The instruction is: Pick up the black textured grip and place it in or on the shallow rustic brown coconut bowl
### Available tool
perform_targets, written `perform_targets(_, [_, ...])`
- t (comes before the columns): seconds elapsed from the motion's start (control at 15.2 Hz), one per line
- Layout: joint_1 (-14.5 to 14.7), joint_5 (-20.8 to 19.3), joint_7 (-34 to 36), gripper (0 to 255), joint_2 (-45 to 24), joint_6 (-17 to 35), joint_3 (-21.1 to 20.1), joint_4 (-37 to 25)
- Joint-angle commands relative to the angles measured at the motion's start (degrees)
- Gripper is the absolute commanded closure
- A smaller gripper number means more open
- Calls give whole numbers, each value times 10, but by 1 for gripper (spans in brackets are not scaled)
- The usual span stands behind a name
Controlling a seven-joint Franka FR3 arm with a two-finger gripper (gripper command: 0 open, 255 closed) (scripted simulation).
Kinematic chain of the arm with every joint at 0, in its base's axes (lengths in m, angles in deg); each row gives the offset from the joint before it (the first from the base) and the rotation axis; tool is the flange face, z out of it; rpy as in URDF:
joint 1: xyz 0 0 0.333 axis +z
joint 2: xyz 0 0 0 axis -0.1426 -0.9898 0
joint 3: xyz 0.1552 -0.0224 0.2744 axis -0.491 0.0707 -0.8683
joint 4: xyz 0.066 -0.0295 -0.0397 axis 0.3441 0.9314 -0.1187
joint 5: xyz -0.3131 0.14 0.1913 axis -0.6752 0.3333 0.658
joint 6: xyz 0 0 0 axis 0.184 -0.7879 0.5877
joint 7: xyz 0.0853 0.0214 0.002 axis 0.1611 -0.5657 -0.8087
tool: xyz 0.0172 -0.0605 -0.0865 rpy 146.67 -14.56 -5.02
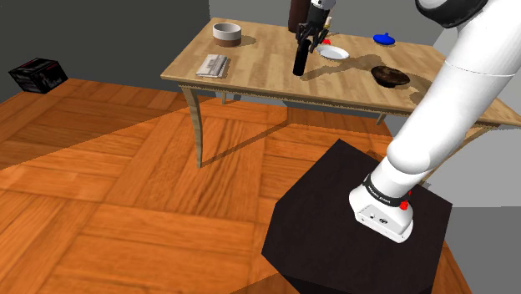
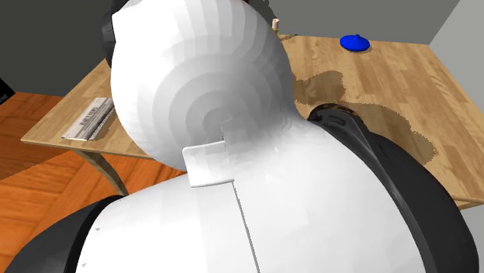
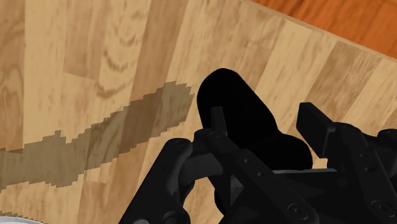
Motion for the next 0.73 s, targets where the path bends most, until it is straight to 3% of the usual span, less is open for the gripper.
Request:
perform_targets(0.0, [0,-2,2,255,3,-15,0,-12])
perform_targets(0.66, [-2,-5,13,255,5,-90,2,-87])
